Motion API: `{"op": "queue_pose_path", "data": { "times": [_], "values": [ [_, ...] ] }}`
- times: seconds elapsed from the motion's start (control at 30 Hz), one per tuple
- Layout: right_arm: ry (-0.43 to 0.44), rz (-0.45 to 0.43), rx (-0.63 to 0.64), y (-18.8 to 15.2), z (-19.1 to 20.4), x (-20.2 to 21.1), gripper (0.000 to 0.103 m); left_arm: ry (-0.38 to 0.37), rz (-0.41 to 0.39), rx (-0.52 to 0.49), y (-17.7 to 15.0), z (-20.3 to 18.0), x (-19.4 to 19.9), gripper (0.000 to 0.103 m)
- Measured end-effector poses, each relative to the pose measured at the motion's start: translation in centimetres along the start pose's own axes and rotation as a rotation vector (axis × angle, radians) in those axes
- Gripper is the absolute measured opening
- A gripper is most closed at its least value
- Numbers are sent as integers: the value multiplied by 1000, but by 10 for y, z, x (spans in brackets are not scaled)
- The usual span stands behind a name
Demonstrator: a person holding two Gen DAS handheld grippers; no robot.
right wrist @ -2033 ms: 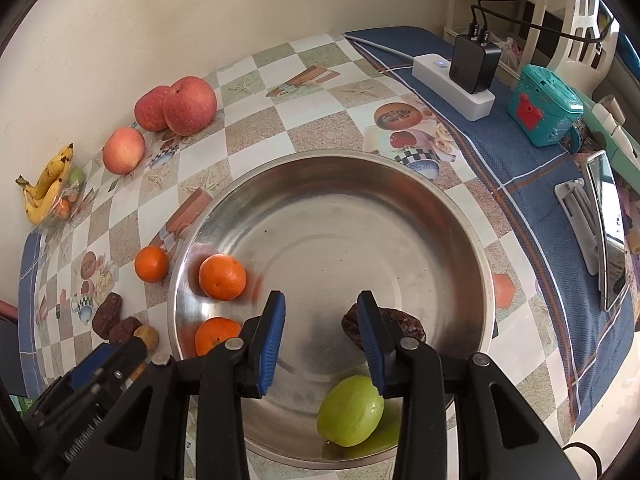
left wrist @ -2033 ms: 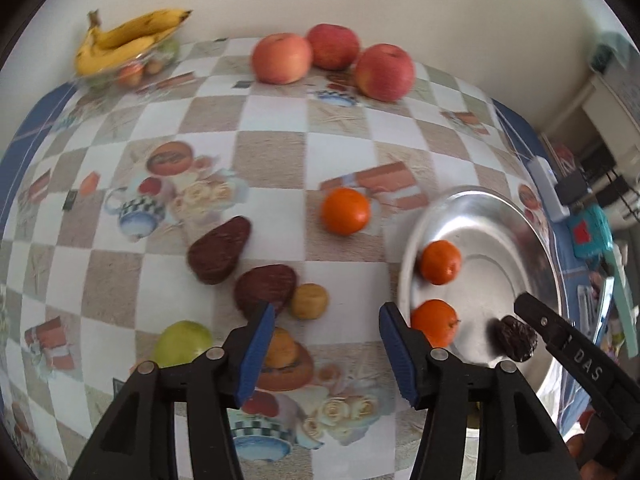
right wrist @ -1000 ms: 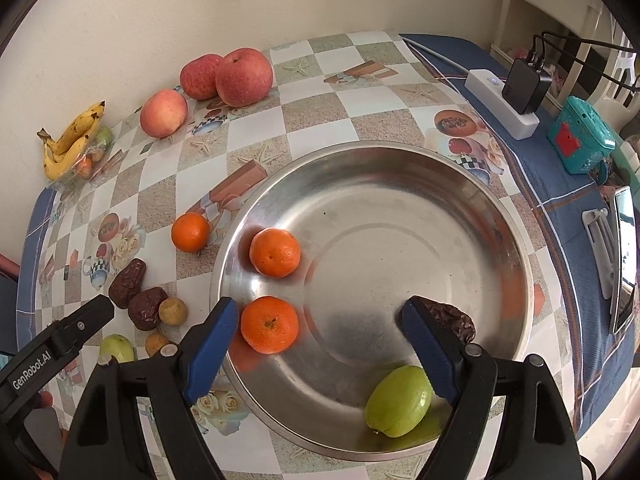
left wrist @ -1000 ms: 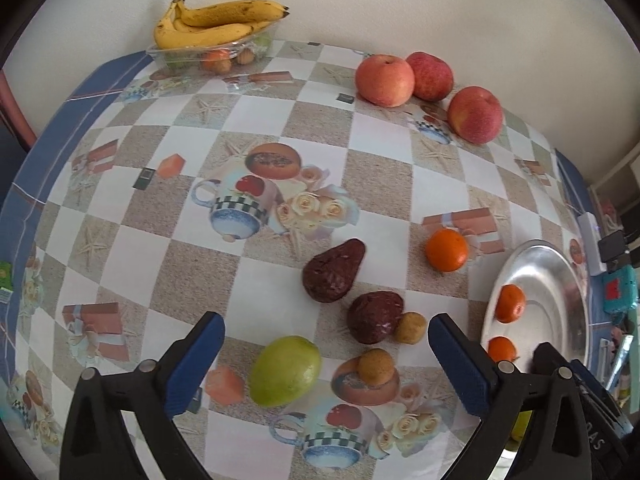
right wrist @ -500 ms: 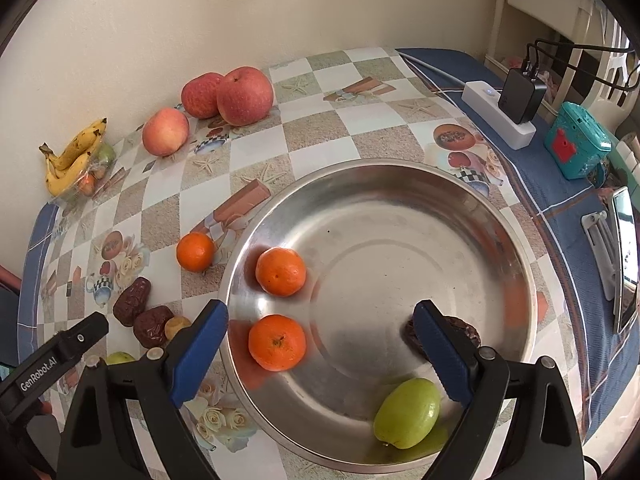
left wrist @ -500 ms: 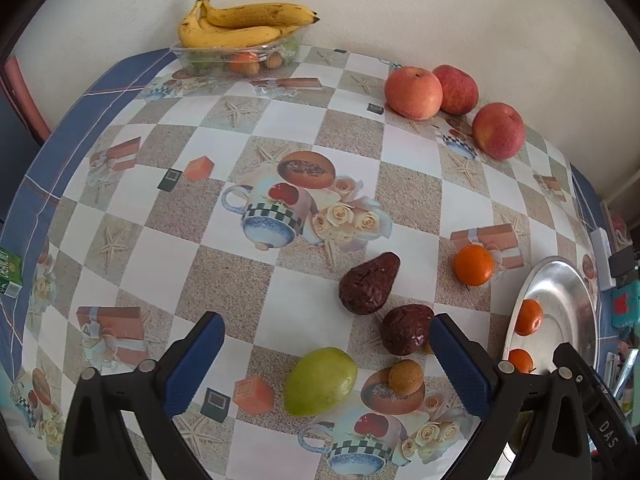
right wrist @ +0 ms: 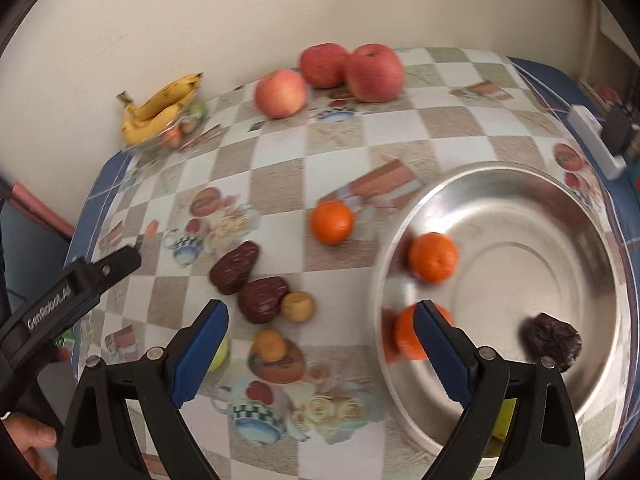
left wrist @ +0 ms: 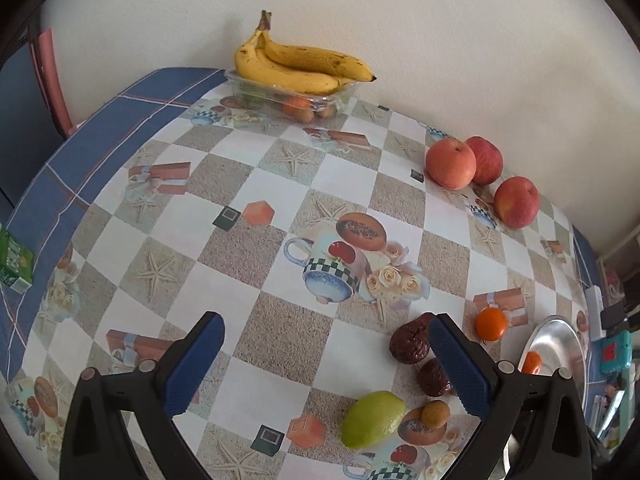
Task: Organize fruits
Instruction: 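Grasp a green pear with the left tool while the right tool grasps a small brown potato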
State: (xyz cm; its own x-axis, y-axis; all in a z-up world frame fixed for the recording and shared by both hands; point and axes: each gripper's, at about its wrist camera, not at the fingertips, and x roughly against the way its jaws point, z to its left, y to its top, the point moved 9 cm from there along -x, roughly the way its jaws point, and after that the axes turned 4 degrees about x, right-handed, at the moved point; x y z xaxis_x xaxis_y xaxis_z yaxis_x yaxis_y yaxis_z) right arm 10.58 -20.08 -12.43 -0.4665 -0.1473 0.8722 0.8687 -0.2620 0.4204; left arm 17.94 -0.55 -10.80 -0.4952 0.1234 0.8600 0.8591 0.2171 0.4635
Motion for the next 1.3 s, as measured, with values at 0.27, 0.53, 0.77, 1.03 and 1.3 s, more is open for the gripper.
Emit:
{"op": "queue_pose_path", "data": {
  "times": [0.27,0.53,0.77,1.03,1.3],
  "values": [
    [38,9,42,-3,26,-8,94,-80,0,-15,2,-5,8,103],
    [34,52,67,-10,31,-20,68,-88,100,-47,-18,-16,-7,102],
    [45,122,76,-24,35,-38,49,-142,257,-33,-54,-28,-29,85],
    [38,181,82,-38,37,-55,35,-155,311,-20,-72,-31,-33,78],
    [46,182,53,-39,32,-56,26,-167,338,-4,-81,-29,-35,62]
  ]
}}
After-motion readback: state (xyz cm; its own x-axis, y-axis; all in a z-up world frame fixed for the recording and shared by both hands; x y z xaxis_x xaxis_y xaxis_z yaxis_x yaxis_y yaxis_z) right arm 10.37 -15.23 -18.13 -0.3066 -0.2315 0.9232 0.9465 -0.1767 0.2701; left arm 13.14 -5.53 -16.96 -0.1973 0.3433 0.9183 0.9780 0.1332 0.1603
